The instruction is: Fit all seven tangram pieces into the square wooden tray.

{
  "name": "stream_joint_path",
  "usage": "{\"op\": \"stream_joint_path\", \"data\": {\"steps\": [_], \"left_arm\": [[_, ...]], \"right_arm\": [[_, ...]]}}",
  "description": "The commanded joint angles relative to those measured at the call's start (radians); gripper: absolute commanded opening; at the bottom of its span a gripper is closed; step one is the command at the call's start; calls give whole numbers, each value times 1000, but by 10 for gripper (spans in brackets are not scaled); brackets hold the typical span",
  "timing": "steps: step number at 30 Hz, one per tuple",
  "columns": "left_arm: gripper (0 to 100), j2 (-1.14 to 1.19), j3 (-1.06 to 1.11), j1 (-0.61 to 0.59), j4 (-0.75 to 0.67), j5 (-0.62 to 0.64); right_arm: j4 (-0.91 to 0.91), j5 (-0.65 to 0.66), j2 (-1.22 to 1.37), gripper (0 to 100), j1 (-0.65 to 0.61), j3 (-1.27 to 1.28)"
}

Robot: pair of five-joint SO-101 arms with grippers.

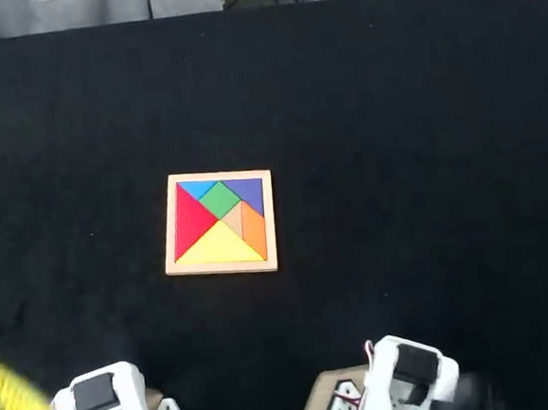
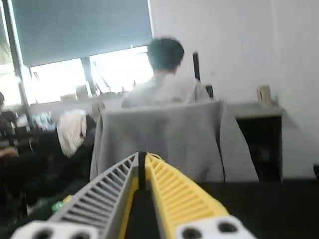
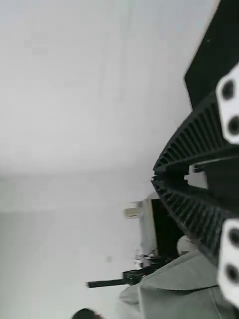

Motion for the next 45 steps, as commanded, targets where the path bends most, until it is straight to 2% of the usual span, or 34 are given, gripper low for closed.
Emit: {"op": "stream_joint_path", "data": {"steps": [1,4,8,12,14,19,24,28,31,34,36,38,45], "left_arm": [[34,5,325,-7,-107,86],[34,5,486,-16,-245,146],[34,5,710,-7,-379,164],[34,5,888,-5,-471,164],[34,5,940,24,-489,164],[34,5,947,200,-433,158],[34,6,967,265,-344,157],[35,6,1035,268,-269,147],[105,6,1063,271,-209,25],[223,6,1079,274,-204,-57],[273,6,1106,288,-199,-37],[274,6,1152,295,-198,5],[227,6,1282,271,-207,137]], "right_arm": [[-135,-23,-81,12,6,305],[-273,-103,-81,12,6,478],[-427,-164,-81,12,6,674],[-480,-172,-81,12,-6,811],[-491,-169,-81,12,-86,843],[-494,-161,-81,12,-299,823],[-457,-158,-81,12,-315,892],[-333,-3,-81,12,-321,1038],[-351,114,-81,12,-327,1089],[-437,140,-84,12,-431,1141],[-436,141,-84,12,-526,1193],[-436,141,-82,12,-617,1262],[-396,104,-82,12,-631,1455]]}}
